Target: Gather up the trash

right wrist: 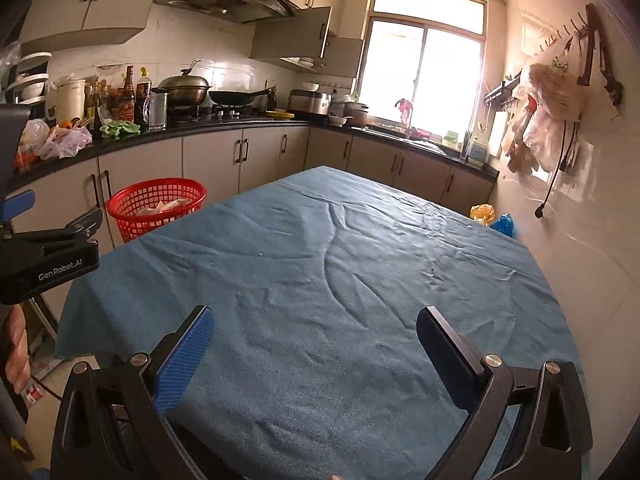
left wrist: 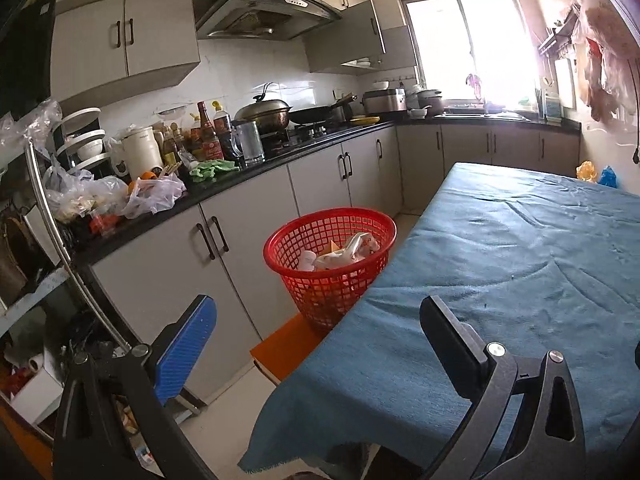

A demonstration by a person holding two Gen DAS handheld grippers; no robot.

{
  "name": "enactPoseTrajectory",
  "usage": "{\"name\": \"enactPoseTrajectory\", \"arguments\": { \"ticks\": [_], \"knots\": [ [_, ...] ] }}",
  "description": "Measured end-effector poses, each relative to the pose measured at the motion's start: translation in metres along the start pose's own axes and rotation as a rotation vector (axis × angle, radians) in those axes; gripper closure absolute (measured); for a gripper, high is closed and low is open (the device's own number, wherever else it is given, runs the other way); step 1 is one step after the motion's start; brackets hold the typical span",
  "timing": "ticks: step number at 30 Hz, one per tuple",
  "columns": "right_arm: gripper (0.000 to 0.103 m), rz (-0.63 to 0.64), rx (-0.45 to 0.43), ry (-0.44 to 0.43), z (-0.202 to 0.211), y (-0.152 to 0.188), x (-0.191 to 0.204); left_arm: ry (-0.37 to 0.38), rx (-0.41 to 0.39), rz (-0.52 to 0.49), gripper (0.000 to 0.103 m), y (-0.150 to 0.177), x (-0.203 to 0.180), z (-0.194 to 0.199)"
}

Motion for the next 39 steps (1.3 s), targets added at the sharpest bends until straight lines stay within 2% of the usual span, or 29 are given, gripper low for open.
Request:
{"name": "enactPoseTrajectory", "arguments": {
  "ticks": [26, 39],
  "knots": [
    [0.001, 0.015, 0.027, 0.007, -0.008, 0.004, 0.008, 0.028, 0.025, -0.017, 0.002, 0.012, -0.003, -0.006],
    [0.001, 0.018, 0.033, 0.008, -0.009, 0.006, 0.01, 0.019, 0.025, -0.018, 0.002, 0.013, -0.003, -0.004]
  ]
}}
Point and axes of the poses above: each gripper's, at about its wrist camera, not at the fingertips, and z roughly against the way its jaws point, x to its left, y to its underside, the point moved 2 cm from there along -z, roughly the way its jaws point, and after that the axes turned 15 degrees about -x, right-handed, at the moved point
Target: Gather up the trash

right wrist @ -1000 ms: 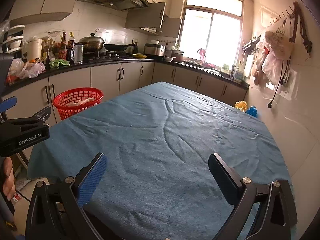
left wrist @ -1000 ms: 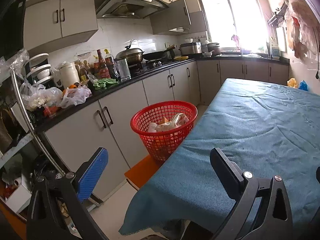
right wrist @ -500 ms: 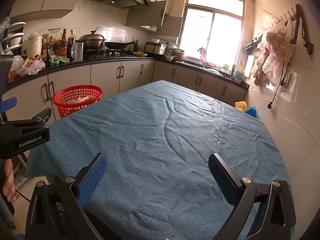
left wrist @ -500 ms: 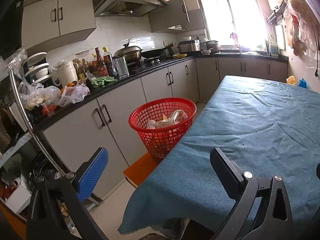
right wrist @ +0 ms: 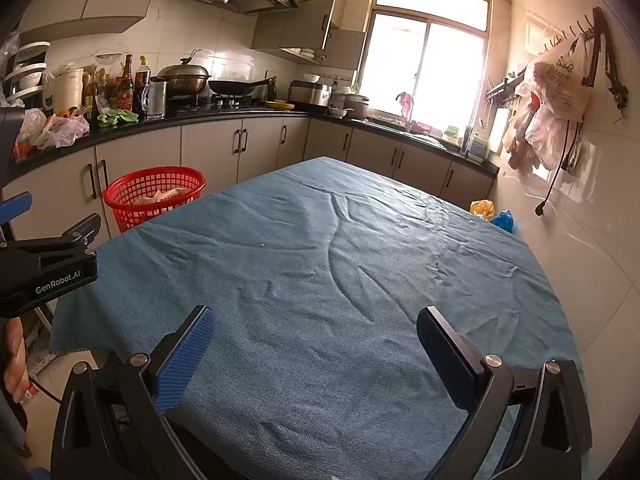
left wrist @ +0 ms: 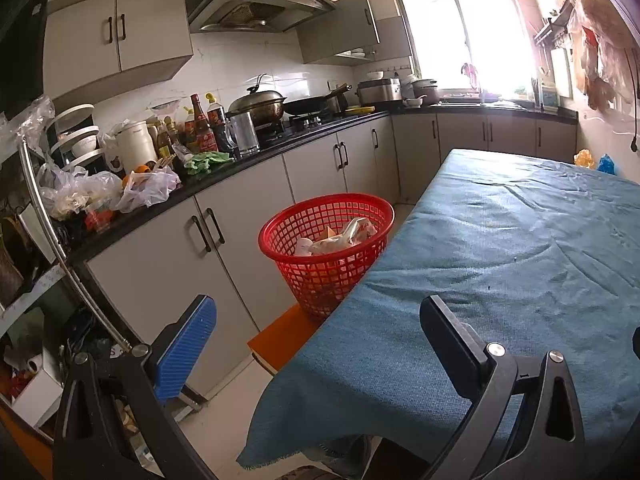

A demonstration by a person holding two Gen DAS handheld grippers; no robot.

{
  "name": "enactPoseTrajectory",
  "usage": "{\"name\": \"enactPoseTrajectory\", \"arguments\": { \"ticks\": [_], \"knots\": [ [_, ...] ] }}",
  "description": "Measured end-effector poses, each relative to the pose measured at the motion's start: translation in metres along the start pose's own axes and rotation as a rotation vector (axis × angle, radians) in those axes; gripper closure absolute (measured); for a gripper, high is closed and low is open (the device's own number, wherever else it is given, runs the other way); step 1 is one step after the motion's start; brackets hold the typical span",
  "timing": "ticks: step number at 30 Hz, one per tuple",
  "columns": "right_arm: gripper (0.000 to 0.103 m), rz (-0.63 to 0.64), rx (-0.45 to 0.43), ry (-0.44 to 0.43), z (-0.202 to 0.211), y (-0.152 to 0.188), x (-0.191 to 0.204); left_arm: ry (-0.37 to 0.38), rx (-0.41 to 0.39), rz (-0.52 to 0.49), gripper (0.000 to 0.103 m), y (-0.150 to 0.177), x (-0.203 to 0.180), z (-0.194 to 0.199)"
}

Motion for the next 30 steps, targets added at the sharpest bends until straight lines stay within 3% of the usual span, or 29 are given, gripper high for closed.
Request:
{"name": "enactPoseTrajectory", "arguments": {
  "ticks": [30],
  "knots": [
    [0.001, 0.006, 0.015, 0.005, -0.0032, 0.005, -0.0029, 0.028, 0.003, 0.0, 0.002, 0.0041, -0.0022, -0.0005]
  ]
}}
Point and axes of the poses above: each gripper's, at about its wrist camera, not at the fingertips, and z roughly against the way its jaws point, x to its left, y to its underside, the point moved 2 cm from there along -z, roughly the way its jaws point, and after that the axes turned 15 degrees about -x, right-handed, at the moved point
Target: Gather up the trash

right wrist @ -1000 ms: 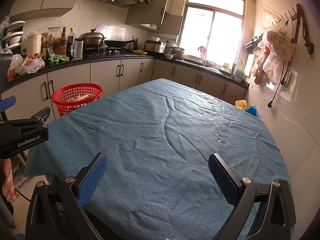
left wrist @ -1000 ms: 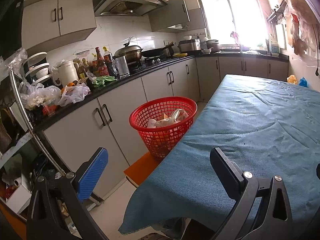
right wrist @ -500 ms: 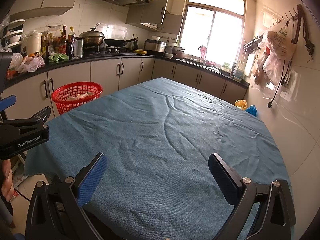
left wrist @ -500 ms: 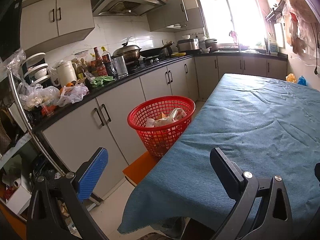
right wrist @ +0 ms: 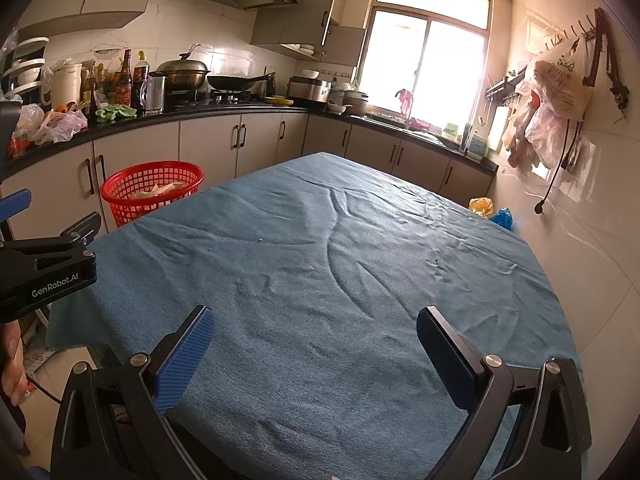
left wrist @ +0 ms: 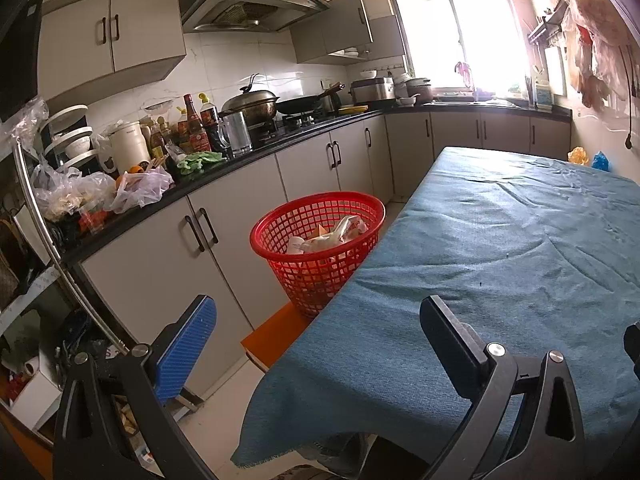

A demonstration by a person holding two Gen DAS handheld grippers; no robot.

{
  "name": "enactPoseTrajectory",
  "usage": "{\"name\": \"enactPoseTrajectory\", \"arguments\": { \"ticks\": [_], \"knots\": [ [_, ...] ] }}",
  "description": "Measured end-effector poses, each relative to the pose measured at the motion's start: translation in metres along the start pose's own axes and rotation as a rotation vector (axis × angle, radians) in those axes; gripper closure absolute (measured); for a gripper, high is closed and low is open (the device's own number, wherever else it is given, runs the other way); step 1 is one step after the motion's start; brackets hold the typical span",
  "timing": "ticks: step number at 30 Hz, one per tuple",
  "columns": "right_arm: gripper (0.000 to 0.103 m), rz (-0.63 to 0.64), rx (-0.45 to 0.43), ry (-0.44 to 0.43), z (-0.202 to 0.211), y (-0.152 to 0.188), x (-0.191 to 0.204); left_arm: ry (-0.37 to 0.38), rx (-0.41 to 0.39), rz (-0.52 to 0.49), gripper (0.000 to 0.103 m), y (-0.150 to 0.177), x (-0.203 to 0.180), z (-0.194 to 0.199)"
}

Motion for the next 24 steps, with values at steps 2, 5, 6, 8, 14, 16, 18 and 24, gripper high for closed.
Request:
{"name": "enactPoseTrajectory", "arguments": {
  "ticks": [2, 5, 6, 8, 14, 16, 18, 24],
  "knots": [
    [0.001, 0.0, 0.001, 0.001, -0.0004, 0.0, -0.001, 0.002, 0.0, -0.001, 0.002, 0.0001, -0.0003, 0.0001],
    [0.001, 0.001, 0.005, 0.002, -0.0015, -0.0002, -0.0012, 0.009, 0.002, 0.0, 0.002, 0.0005, 0.0003, -0.001],
    [0.001, 0.002, 0.006, 0.002, -0.0021, -0.0004, -0.0013, 0.011, 0.002, 0.0, 0.002, 0.0006, 0.0008, -0.0016],
    [0.001, 0.004, 0.008, 0.001, -0.0027, -0.0006, -0.001, 0.012, 0.004, 0.003, 0.002, 0.001, 0.0007, -0.0019],
    [0.001, 0.004, 0.014, 0.003, -0.0038, 0.0005, -0.001, 0.028, 0.003, 0.005, 0.002, 0.0017, -0.0017, -0.0027],
    [0.001, 0.005, 0.017, 0.005, -0.0046, 0.0009, -0.0003, 0.033, 0.001, 0.006, 0.002, 0.0013, -0.0019, -0.0028],
    [0.001, 0.007, 0.019, 0.008, -0.0052, 0.0014, -0.0004, 0.043, 0.001, 0.007, 0.002, 0.0016, -0.0033, -0.0029],
    [0.001, 0.003, 0.031, 0.03, -0.0077, 0.0029, -0.0046, 0.068, -0.006, 0.013, 0.002, -0.001, -0.0083, -0.006]
  ]
}}
Point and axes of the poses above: each gripper's, at about its wrist camera, not at the fingertips, and z roughly against the way its jaws point, x to its left, y to its underside, the point moved 2 cm from there along -z, roughly the way its jaws point, and after that the axes turned 15 degrees about -x, right-handed, at the moved point
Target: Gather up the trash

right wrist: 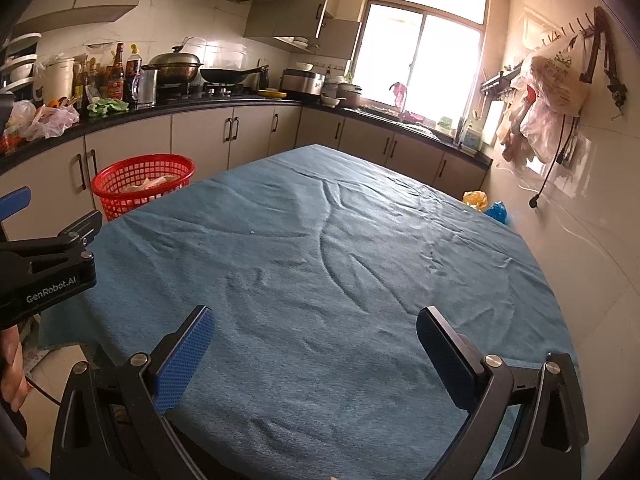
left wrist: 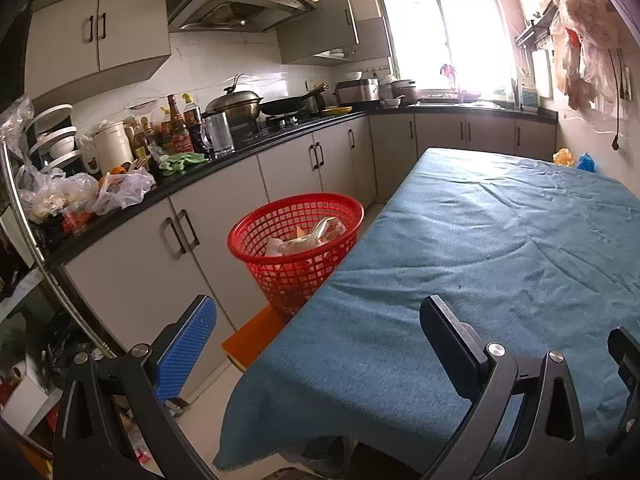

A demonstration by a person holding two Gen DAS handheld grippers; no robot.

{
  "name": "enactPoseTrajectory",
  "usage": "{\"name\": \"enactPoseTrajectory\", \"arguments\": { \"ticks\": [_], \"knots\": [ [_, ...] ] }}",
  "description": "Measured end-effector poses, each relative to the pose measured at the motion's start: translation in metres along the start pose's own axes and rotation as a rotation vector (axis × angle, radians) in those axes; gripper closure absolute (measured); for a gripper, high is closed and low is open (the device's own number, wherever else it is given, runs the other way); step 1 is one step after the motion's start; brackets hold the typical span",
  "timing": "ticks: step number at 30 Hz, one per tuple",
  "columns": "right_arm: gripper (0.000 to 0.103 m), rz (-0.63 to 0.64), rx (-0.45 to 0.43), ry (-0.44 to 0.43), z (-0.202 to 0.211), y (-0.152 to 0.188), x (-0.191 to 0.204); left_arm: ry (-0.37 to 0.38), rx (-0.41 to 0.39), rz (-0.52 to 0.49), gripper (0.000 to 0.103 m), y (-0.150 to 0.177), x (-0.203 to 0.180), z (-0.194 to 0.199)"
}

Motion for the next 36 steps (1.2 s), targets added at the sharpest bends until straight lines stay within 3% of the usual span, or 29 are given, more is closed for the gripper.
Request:
{"name": "enactPoseTrajectory", "arguments": {
  "ticks": [20, 29, 36],
  "knots": [
    [0.001, -0.07, 0.078, 0.169, -0.011, 0.007, -0.043, 0.191, -0.042, 0.005, 0.002, -0.017, -0.05, -0.013],
    [0.001, -0.138, 0.103, 0.23, -0.008, 0.013, -0.068, 0.236, -0.055, -0.009, 0.002, -0.027, -0.071, -0.011],
    [0.001, -0.177, 0.112, 0.242, -0.009, 0.018, -0.09, 0.283, -0.007, -0.02, 0.002, -0.029, -0.09, -0.022]
  ]
}}
Point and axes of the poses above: each gripper's, at about its wrist camera, not at the fingertips, and z roughly against the way its jaws point, x to its left, y to its underside, the point moved 2 cm from there along -z, roughly the way its jaws point, and after that the axes turned 15 degrees about -x, right-handed, at the moved point
